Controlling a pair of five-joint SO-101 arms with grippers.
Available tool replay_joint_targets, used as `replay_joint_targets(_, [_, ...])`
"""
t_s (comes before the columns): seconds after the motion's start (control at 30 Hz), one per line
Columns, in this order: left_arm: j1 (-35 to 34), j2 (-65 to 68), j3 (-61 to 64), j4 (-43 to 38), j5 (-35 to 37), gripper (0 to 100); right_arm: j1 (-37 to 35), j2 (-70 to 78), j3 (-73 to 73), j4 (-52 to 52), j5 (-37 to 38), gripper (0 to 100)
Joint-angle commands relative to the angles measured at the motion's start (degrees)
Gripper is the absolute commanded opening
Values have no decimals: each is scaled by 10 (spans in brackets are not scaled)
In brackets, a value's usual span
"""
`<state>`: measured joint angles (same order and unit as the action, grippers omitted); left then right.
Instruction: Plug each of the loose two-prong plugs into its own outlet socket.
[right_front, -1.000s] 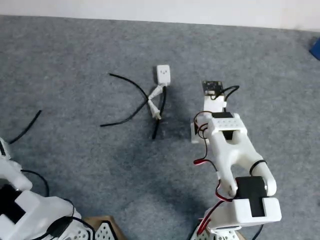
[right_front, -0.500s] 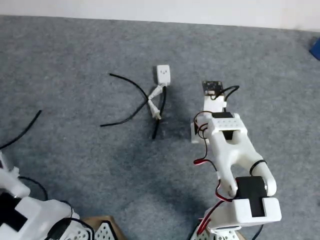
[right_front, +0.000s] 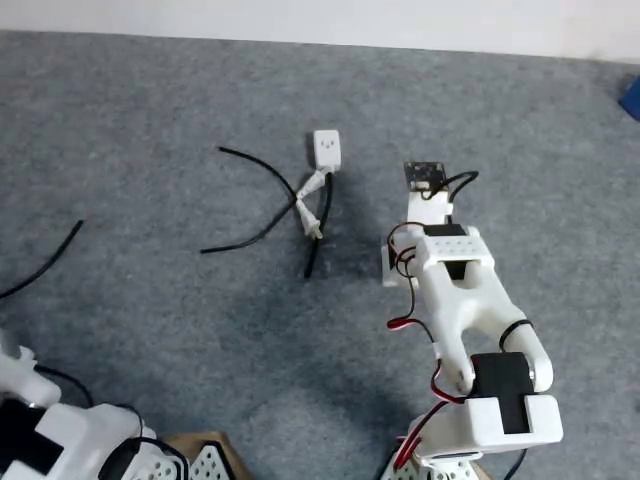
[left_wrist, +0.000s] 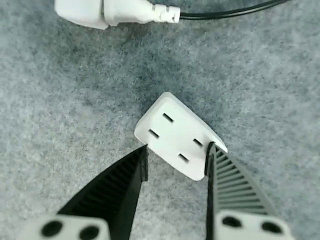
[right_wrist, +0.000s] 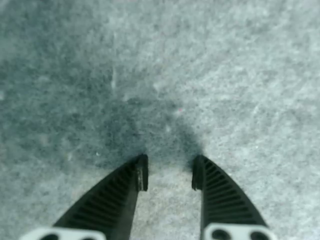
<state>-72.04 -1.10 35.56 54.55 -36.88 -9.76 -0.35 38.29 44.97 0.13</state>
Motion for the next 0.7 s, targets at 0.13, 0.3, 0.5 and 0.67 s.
replay_joint_targets(0.13, [27,8,78,-32,-9,193,-14,0,-21,3,6,152])
replay_joint_targets(0.3, [36,8,80,47,-5,194,-14,0,-22,3,6,152])
replay_joint_targets(0.5, [29,9,83,119,-1,242,-14,0,-22,3,6,152])
replay_joint_targets(0.67, [6,9,70,149,80,330,-14,0,-21,3,6,152])
